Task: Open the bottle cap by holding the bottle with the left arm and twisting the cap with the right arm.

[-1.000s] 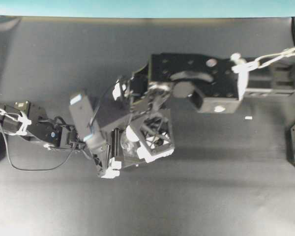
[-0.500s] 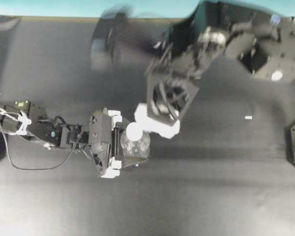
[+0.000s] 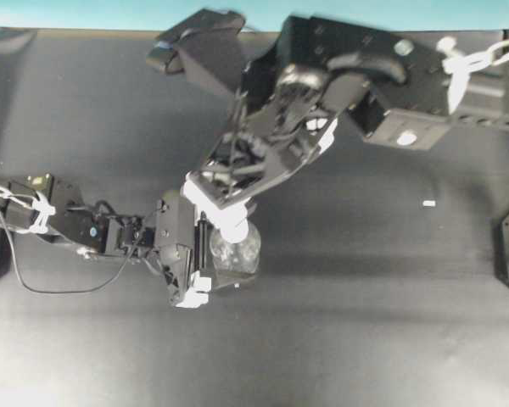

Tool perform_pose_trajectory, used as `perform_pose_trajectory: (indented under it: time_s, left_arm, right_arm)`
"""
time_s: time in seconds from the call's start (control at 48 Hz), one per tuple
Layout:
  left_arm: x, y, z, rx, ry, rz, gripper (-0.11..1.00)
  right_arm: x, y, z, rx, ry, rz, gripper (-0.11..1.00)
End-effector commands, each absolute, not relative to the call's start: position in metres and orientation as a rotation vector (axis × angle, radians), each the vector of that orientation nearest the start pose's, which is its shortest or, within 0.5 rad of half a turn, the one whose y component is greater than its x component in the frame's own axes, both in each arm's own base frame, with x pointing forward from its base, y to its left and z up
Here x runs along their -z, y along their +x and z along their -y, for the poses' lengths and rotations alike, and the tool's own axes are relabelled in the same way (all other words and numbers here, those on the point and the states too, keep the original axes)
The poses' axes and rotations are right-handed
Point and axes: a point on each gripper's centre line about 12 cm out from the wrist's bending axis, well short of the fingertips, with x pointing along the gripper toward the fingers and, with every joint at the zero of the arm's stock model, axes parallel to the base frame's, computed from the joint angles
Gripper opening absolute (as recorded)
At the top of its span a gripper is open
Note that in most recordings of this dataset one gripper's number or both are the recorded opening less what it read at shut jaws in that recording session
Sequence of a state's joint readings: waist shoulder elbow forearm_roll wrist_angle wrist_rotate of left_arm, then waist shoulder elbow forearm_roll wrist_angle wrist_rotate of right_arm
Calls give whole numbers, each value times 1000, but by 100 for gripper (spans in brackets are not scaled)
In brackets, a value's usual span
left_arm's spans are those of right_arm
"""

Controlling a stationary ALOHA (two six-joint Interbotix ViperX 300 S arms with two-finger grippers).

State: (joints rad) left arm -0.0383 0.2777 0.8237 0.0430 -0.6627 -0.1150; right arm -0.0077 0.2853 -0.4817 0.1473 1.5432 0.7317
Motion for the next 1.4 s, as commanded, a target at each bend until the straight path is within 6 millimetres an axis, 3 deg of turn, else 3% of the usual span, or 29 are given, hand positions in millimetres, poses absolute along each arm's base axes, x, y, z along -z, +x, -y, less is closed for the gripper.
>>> perform_pose_trajectory:
  time_s: [0.0, 0.146, 0.312, 0.687, 1.062, 1.187, 1.25, 1.333, 1.375]
  left_arm:
    - [-80, 382, 19, 50, -79, -448, 82]
    - [-79, 382, 19, 50, -79, -451, 82]
    - [-80, 383, 19, 50, -79, -448, 82]
    - [-79, 382, 20, 51, -78, -451, 82]
    - [-79, 382, 20, 51, -80, -451, 82]
    - [-79, 381, 20, 51, -78, -451, 82]
    - [-79, 381, 20, 51, -80, -453, 82]
    - [-79, 381, 20, 51, -78, -453, 82]
    - [-78, 381, 20, 51, -78, -454, 82]
  right_arm:
    - [-334, 463, -26, 379, 686, -1345, 83]
    - [-320, 465, -30, 357, 618, -1359, 83]
    - [-317, 471, -35, 334, 616, -1324, 81]
    - [-293, 475, -31, 334, 590, -1343, 81]
    - [-288, 478, -34, 326, 586, -1343, 77]
    - [-289, 477, -36, 320, 581, -1347, 68]
    - [-289, 477, -37, 313, 576, -1351, 58]
    - [-289, 477, -38, 300, 567, -1357, 36]
    - [-290, 477, -38, 295, 565, -1355, 35]
